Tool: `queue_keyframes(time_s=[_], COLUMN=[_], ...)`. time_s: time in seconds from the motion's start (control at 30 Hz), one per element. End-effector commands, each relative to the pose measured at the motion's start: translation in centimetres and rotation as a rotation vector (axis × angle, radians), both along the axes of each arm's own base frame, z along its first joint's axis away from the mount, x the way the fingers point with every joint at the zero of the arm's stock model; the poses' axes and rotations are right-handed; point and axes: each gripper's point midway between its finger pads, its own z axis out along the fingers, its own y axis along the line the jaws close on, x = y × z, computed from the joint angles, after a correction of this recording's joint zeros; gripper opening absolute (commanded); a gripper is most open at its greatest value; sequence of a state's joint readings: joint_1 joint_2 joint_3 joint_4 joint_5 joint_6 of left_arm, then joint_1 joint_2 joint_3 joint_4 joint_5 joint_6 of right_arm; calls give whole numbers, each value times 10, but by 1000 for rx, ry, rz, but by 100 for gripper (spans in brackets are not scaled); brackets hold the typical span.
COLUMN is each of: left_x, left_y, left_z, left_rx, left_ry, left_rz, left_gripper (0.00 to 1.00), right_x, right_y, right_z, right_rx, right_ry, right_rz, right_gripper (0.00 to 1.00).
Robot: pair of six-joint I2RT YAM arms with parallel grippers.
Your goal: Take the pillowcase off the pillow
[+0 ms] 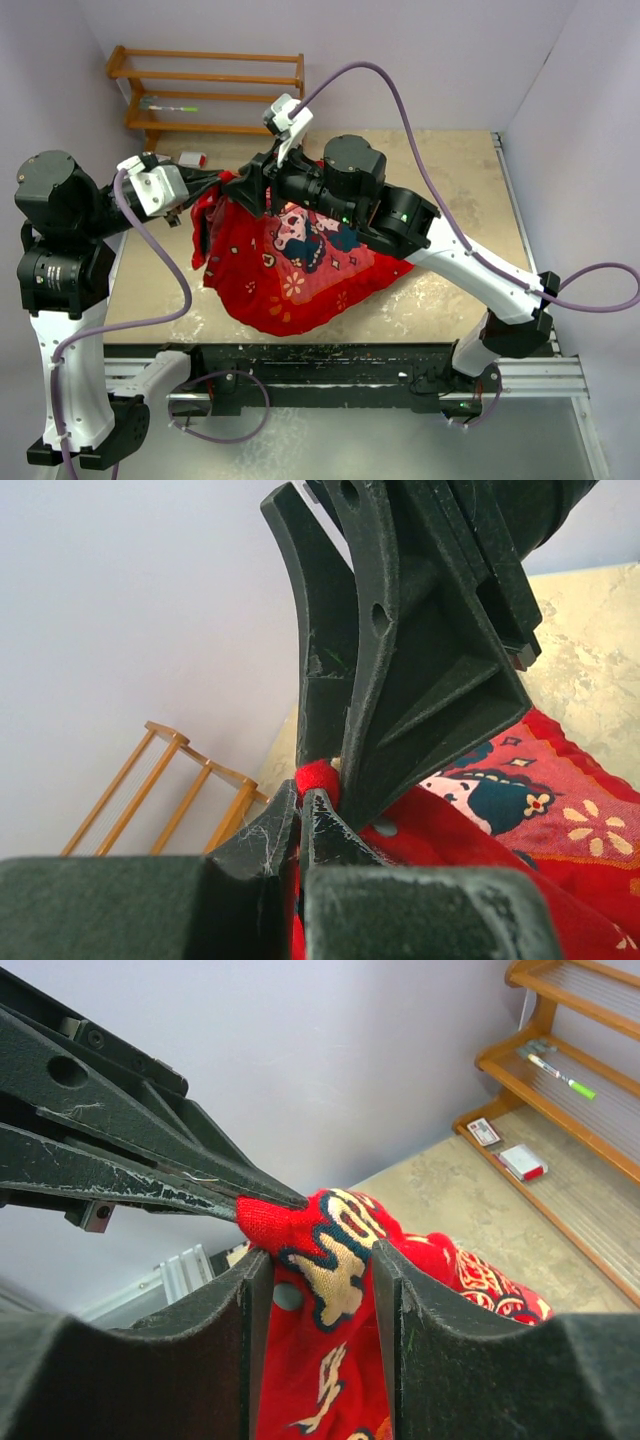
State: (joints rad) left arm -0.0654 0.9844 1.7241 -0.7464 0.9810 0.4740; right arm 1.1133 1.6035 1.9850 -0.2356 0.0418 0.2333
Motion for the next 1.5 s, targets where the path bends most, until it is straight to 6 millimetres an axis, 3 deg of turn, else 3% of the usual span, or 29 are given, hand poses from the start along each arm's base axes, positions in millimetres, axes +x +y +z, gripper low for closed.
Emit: queue_keyframes(time_s=[0.0, 0.1, 0.2, 0.27, 0.47, 0.67, 0.73, 0.77, 0.83, 0.87, 1.0, 1.13, 1.27, 1.47], left_x=[-23, -24, -25, -26, -33, -33, -34, -34, -40, -47, -79, -107, -107, -86], left_y=[-3, -3, -3, -3, -2, 1, 3, 2, 0, -2, -10, -12, -7, -2], left_z=[34, 34, 36, 37, 38, 28, 26, 24, 18, 15, -13, -45, -73, -72], left_rx=[-10, -11, -11, -11, -4, 27, 29, 28, 33, 36, 67, 121, 218, 245], left_ry=[-140, -142, -149, -151, -161, -183, -187, -181, -157, -145, -113, -185, -298, -376], left_rz=[-42, -45, -43, -45, -40, -18, -8, -10, -33, -54, -170, -241, -227, -173], left_gripper=[0, 0, 0, 0, 0, 0, 0, 10, 58, 64, 73, 71, 64, 63], right_x=[13, 13, 8, 11, 18, 2, 0, -1, -1, -1, -3, -10, -20, -19], right_y=[-12, -7, 4, 7, -12, -36, -44, -48, -53, -55, -56, -50, -36, -18], right_z=[17, 6, -5, -10, 2, 26, 27, 27, 26, 27, 28, 36, 34, 25], right_rx=[22, -29, -76, -92, -73, 23, 34, 43, 59, 68, 85, 92, 88, 65], right_ry=[-37, -50, -66, -58, -57, -49, -40, -32, -10, 3, 36, 52, 88, 123], right_rz=[-93, -110, -89, -109, -194, -169, -175, -177, -172, -164, -127, -67, 10, 43], right_gripper=[43, 38, 50, 50, 19, 0, 0, 0, 0, 0, 0, 0, 0, 0])
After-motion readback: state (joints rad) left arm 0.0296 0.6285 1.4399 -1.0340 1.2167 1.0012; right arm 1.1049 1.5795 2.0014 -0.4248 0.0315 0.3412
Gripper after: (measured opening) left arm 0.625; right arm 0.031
